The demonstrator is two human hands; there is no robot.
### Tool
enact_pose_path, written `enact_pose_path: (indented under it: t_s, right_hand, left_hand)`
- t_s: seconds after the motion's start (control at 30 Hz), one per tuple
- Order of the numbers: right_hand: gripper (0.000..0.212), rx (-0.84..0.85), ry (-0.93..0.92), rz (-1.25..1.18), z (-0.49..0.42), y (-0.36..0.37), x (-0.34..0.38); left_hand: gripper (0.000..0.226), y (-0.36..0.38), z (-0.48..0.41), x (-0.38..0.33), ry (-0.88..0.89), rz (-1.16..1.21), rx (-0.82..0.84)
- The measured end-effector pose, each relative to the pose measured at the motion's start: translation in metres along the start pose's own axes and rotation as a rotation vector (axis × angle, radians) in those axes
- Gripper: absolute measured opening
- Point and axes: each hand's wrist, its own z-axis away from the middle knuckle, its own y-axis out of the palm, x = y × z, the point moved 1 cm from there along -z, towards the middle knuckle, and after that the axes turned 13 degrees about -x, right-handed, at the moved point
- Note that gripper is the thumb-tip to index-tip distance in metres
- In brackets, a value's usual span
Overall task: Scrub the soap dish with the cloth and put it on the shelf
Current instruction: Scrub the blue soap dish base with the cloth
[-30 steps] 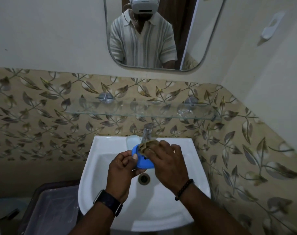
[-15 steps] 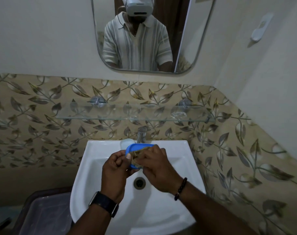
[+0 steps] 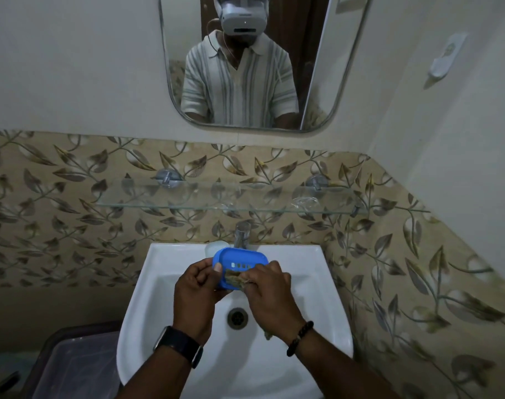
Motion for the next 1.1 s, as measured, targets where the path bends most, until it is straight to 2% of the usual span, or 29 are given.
enact_pose_path:
  t_s: [0.07,0.13,0.2,0.27,0.33,0.47,0.6,0.67,0.7,0.8,0.87,0.93,1.0,1.07,1.1]
  right_hand:
    - [0.033,0.071,0.066,-0.276,-0.001,0.000,0.003]
    - [0.032,0.010,0.025,-0.323,0.000,-0.001,-0.001]
    - [0.032,-0.188,-0.066,-0.081,-0.004,-0.006,-0.013]
    - [0.032,-0.412,-0.055,0.205,-0.007,-0.013,-0.024]
    - [0.033,-0.491,-0.044,0.198,-0.005,-0.015,-0.027]
    - [0.030,-0.205,-0.266,-0.120,0.020,-0.001,-0.012]
    - [0.031,-0.171,-0.434,0.009,0.017,0.001,-0.019]
    - [0.025,-0.077,-0.384,-0.137,0.006,-0.012,-0.023]
    - [0.021,-0.002,-0.301,-0.249,0.001,-0.020,-0.026]
    - [0.019,0.203,-0.064,-0.544,-0.013,-0.044,-0.031]
    - [0.019,0.247,-0.012,-0.694,-0.019,-0.051,-0.036]
    - [0.023,0.118,0.079,-0.795,-0.025,-0.049,-0.041]
    - [0.033,-0.127,0.175,-0.742,-0.028,-0.041,-0.042]
    - [0.031,-0.325,0.121,-0.642,-0.021,-0.031,-0.029]
    - [0.027,-0.357,0.012,-0.619,-0.015,-0.028,-0.017]
  left_hand:
    - [0.023,0.003,0.004,0.003,-0.033,-0.007,0.024]
    - [0.022,0.005,0.008,0.003,-0.053,0.004,0.038]
    - [0.021,0.006,0.009,0.002,-0.050,0.005,0.059]
    - [0.021,0.007,0.014,0.002,-0.054,0.003,0.053]
    - [0.021,0.008,0.018,0.002,-0.072,0.023,0.039]
    - [0.022,0.006,0.012,0.001,-0.101,0.020,0.007]
    - [0.024,0.003,0.011,-0.007,-0.147,-0.012,0.027]
    - [0.033,0.002,0.013,-0.010,-0.141,-0.007,0.063]
    - [0.036,0.001,0.012,-0.012,-0.098,-0.046,0.107]
    - [0.021,-0.005,0.011,-0.021,0.151,-0.276,0.213]
    - [0.015,-0.010,0.007,-0.028,0.211,-0.286,0.284]
    - [0.027,-0.013,0.004,-0.031,0.203,-0.280,0.436]
    - [0.037,-0.011,0.005,-0.029,0.146,-0.291,0.512]
    - [0.039,-0.005,0.007,-0.025,0.136,-0.318,0.491]
    - [0.031,-0.002,0.009,-0.023,0.177,-0.342,0.475]
